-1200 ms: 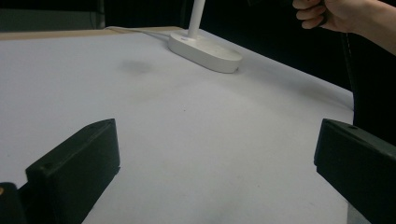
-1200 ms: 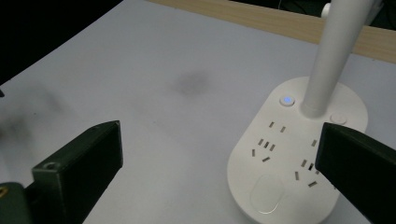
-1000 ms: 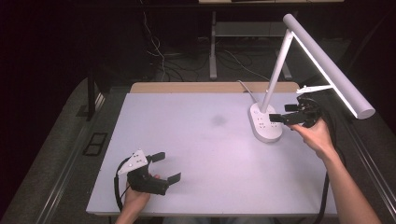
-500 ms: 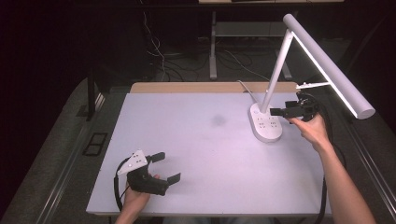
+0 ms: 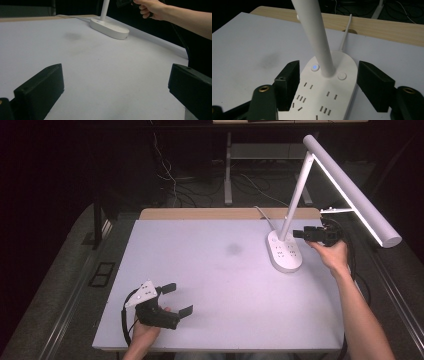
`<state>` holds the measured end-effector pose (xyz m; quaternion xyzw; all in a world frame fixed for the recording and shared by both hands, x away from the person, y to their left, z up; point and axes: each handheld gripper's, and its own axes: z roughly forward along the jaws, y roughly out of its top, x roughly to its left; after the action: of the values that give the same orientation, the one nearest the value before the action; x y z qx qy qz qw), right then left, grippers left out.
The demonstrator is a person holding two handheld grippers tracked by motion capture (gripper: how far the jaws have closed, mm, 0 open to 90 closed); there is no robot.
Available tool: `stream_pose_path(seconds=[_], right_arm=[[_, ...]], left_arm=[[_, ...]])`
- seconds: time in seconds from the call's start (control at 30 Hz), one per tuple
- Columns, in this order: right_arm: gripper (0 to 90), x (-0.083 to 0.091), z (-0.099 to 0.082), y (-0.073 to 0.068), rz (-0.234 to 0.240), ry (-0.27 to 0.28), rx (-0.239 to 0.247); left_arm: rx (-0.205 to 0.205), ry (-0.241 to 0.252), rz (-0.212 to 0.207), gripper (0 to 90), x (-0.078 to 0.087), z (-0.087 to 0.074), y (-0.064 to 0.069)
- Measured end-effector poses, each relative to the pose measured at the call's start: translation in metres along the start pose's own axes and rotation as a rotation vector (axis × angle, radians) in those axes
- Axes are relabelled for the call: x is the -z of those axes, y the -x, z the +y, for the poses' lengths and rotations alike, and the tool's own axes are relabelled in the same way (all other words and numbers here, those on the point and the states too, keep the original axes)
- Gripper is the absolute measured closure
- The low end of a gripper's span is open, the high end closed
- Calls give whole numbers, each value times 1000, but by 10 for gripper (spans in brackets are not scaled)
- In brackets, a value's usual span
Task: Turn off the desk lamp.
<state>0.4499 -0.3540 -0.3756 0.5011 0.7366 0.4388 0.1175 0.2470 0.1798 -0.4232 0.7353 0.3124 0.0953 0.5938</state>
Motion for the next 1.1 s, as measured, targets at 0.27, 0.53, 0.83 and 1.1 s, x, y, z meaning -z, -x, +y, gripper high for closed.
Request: stream_pose_path(seconds=[0.27, 0.53, 0.83, 1.1], right_arm=[[530, -10, 1, 13, -22, -8, -34], [690, -23, -3, 23, -17, -18, -70], [814, -40, -9, 30, 0, -46, -108], [899, -52, -14, 31, 2, -77, -130]], left_arm=[[0, -1, 3, 0, 0, 0, 0], [1, 2, 2, 0, 1, 0, -1], [0, 1, 1, 0, 0, 0, 0], [1, 1, 2, 0, 1, 0, 0]])
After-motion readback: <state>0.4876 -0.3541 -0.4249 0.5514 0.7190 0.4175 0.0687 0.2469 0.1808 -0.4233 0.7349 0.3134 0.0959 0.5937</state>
